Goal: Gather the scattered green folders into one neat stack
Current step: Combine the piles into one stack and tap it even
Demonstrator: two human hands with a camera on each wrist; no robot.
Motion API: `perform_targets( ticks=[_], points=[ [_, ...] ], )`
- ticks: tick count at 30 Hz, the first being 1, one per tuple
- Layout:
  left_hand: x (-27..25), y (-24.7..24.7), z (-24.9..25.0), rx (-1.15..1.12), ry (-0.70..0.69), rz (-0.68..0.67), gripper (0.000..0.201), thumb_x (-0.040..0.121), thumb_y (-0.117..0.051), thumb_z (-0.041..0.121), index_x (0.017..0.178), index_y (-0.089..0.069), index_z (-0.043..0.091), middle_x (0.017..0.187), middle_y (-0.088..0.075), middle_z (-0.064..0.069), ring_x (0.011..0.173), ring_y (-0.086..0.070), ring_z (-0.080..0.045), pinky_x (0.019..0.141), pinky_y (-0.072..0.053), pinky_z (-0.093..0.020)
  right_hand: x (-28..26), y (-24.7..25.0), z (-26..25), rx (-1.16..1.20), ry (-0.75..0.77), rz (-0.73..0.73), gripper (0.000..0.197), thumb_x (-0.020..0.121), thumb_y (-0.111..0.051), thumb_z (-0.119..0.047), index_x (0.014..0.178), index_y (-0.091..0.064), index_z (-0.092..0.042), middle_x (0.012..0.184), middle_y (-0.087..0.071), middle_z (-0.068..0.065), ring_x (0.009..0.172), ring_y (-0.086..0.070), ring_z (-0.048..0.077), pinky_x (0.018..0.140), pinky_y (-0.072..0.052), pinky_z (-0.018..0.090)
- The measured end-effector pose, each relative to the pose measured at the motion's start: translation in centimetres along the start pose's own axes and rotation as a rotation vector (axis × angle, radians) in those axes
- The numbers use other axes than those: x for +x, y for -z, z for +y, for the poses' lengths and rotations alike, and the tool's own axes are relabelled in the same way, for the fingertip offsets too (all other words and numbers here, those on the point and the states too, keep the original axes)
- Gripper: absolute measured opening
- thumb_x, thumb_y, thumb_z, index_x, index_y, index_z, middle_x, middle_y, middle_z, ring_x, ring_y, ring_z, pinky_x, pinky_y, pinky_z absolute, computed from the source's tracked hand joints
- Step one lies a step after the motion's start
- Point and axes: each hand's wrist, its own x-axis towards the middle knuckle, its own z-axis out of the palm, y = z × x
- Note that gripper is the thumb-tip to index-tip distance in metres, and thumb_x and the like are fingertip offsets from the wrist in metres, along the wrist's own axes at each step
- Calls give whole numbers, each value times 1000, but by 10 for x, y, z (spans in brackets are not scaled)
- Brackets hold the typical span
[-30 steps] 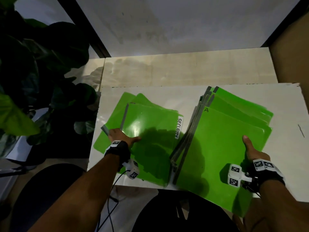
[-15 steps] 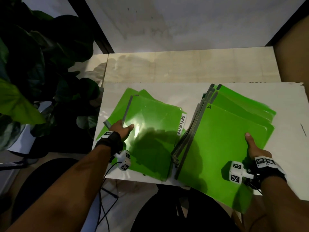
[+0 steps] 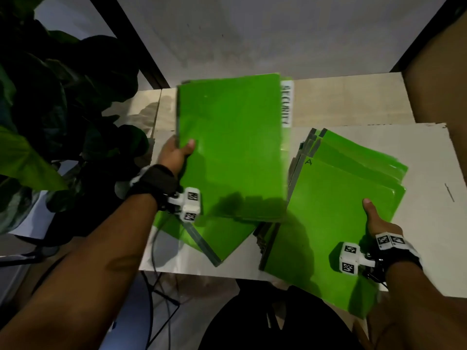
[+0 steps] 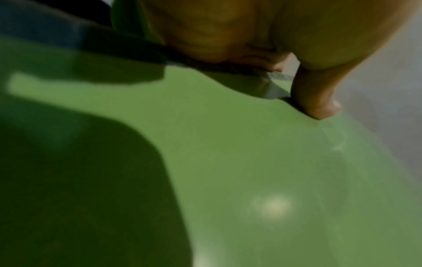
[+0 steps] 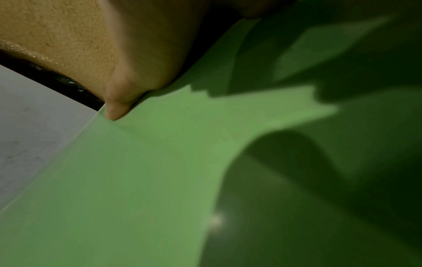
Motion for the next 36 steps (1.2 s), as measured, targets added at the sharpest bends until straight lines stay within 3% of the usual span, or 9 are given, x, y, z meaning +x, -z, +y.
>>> perform_targets(
  ticks=[2,5,11,16,22,24,29,32,36],
  points=[
    [-24,-43,9,14,51,-77,76,75,-73,49,134,-47,8,138,-52,-18,125,-51,-31,110,-36,-47,1,0,0,4,0,1,101,51,-48,-94,87,-61,0,85,-60,22,78,-61,35,84,-50,47],
    [-69,-115,1,216,30,-159,65,88,-65,31,140,-38,3,145,-43,-15,133,-43,-27,104,-30,-24,-1,4,-3,2,-2,-26,101,60,-47,-91,94,-59,3,85,-57,21,77,-58,34,80,-48,45],
    [-118,-185,-31,440,108,-265,54,89,-58,42,125,-43,5,120,-57,-21,110,-56,-37,86,-44,-37,-1,10,-5,17,1,-78,106,67,-24,-94,106,-62,-3,88,-59,22,75,-58,31,62,-39,35],
    [-129,-203,-40,693,-60,-205,62,85,-55,54,127,-48,8,120,-52,-13,114,-47,-30,93,-42,-38,3,8,-1,61,27,-88,104,74,-11,-89,93,-58,2,80,-55,21,63,-50,25,55,-32,31],
    [-114,-190,-43,629,-97,-429,52,91,-48,47,131,-52,14,123,-52,-17,118,-49,-32,100,-40,-37,11,9,4,36,66,-126,93,67,-50,-85,100,-58,2,77,-55,16,68,-54,26,67,-42,35],
    [-95,-163,-51,676,-67,-318,55,90,-48,49,135,-49,17,136,-47,-15,128,-42,-31,107,-34,-40,10,9,5,39,51,-93,97,59,-53,-88,98,-59,1,78,-57,17,69,-56,27,67,-44,37],
    [-75,-63,-105,750,563,301,86,69,-67,59,133,-46,5,137,-46,-17,125,-46,-35,103,-42,-41,12,1,6,59,30,-37,105,50,-52,-93,95,-62,0,83,-62,20,75,-61,33,70,-48,41],
    [-68,-25,-168,737,839,238,124,26,-51,92,118,-60,9,111,-61,-12,99,-61,-32,87,-52,-41,11,2,5,53,39,-42,102,55,-53,-90,99,-61,1,80,-59,19,75,-59,33,71,-47,40],
    [-75,-28,-168,697,840,153,106,45,-60,81,120,-58,6,119,-61,-14,100,-63,-33,87,-53,-41,6,5,3,23,43,-55,100,59,-50,-90,102,-61,0,80,-57,18,73,-57,30,67,-43,38]
  ],
)
